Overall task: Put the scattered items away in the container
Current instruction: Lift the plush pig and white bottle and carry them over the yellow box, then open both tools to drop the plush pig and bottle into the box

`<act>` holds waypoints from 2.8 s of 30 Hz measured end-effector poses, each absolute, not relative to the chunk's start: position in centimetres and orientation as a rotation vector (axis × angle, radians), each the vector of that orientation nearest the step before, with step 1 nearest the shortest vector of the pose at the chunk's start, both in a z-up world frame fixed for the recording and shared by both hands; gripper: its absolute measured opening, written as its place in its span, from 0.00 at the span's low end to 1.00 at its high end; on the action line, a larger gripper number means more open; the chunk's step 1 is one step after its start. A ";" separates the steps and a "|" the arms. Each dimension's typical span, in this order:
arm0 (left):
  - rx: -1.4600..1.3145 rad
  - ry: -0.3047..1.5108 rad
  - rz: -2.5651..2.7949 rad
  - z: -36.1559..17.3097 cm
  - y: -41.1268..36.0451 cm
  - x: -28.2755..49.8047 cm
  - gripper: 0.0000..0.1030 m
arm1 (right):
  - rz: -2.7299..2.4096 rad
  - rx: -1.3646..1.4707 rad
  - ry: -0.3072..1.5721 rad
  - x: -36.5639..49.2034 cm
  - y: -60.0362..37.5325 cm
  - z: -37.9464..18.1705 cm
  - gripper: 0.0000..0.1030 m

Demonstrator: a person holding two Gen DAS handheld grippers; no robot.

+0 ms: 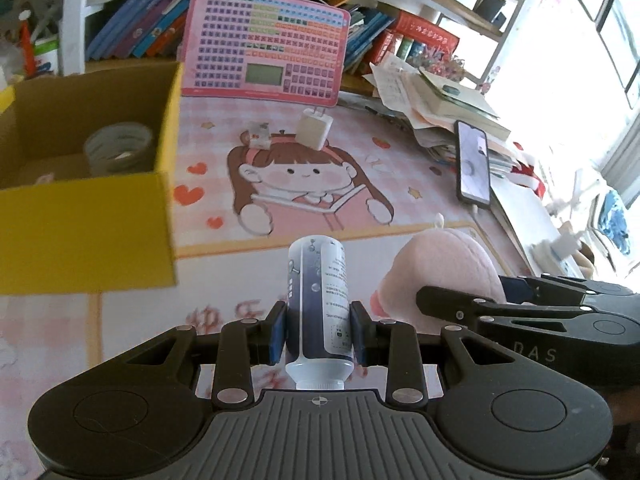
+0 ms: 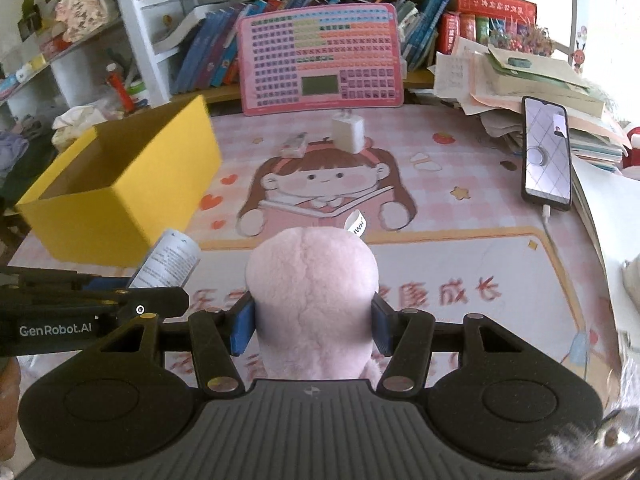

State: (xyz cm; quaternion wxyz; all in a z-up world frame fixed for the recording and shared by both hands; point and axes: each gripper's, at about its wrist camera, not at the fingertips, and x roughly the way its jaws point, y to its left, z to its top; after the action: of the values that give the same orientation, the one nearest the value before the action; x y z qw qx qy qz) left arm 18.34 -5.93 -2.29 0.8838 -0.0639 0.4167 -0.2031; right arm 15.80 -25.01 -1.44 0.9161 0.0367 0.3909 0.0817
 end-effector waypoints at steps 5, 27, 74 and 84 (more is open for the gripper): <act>-0.128 0.857 -0.439 -1.8 -2.8 15.9 0.30 | 0.149 0.089 0.801 12.9 -22.3 -1.3 0.52; -0.183 0.873 -0.393 -2.9 7.3 8.8 0.30 | 0.261 0.023 0.850 6.3 -11.6 -1.5 0.52; -0.208 0.638 -0.185 3.3 14.7 15.3 0.30 | 0.595 -0.106 0.577 15.9 -2.8 4.8 0.53; -0.207 0.590 -0.160 5.3 14.3 25.0 0.30 | 0.587 -0.108 0.502 26.1 -2.8 6.7 0.53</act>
State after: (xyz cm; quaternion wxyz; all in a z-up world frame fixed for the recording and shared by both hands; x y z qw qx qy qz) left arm 25.02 14.30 5.28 0.9483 -0.1015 0.2901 -0.0785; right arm 26.15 -2.79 6.69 0.9249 -0.0529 0.2446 0.2863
